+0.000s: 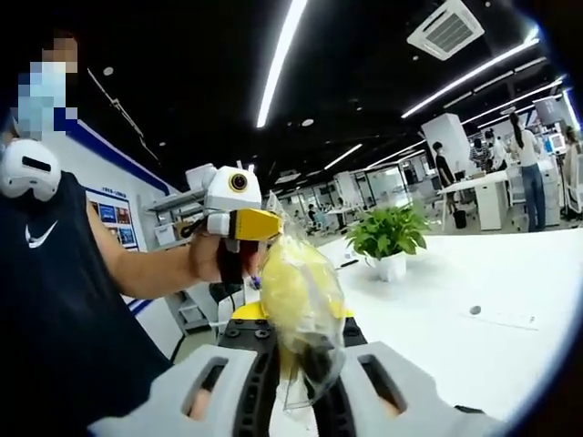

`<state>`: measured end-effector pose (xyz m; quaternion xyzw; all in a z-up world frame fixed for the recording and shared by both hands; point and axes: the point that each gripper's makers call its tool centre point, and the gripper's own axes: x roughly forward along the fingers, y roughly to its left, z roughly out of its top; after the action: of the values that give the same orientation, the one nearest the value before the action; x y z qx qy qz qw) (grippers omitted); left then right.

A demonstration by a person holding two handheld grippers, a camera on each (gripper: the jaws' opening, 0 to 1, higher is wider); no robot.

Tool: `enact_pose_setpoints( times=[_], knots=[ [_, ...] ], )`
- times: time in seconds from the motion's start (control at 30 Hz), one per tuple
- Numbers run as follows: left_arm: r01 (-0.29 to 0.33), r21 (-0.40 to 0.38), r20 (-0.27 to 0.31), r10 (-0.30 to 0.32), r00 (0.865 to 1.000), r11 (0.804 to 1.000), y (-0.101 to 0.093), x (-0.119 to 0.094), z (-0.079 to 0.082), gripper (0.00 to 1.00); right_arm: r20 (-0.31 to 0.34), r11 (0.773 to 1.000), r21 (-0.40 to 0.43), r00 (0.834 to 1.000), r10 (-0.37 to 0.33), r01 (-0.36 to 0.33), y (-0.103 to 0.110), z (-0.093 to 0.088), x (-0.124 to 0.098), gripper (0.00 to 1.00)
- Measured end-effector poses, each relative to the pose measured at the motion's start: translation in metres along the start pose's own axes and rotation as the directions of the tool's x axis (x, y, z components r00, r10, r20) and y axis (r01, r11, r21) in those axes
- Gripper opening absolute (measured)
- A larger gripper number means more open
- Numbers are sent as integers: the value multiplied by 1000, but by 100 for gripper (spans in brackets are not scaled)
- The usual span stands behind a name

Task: Compare the silicone blocks by pressing each to a similar depth, holding the contact briefly, and releasing to observe deformation and rebound differences across the visible hardness samples.

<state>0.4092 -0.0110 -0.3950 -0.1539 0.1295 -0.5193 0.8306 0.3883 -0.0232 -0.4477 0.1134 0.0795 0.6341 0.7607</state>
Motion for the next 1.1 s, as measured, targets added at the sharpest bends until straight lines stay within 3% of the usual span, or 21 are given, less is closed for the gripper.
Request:
enact_pose_setpoints(
  times=[0.23,0.53,0.83,0.9,0.97,1.1],
  knots=[
    [9,2,13,-9,1000,1000,0,2,1,0,37,1000,-18,999,-15,15,-2,1,-1,7],
    [6,-36,29,-5,1000,999,1,0,3,0,-12,1000,-16,1000,-24,24,-3,4,1,4],
    [-6,78,29,4,1000,997,4,2,2,0,-26,999,-10,999,-33,32,-4,3,1,3],
    [-12,54,21,11,1000,998,5,3,0,0,-30,999,-9,999,-35,35,-5,1,1,3],
    [-16,-18,22,16,1000,1000,7,3,0,0,-25,999,27,999,-43,43,-5,0,1,3],
    [18,-35,11,-17,1000,999,5,1,-1,0,-3,999,-16,999,-39,39,-4,-1,2,4]
  ],
)
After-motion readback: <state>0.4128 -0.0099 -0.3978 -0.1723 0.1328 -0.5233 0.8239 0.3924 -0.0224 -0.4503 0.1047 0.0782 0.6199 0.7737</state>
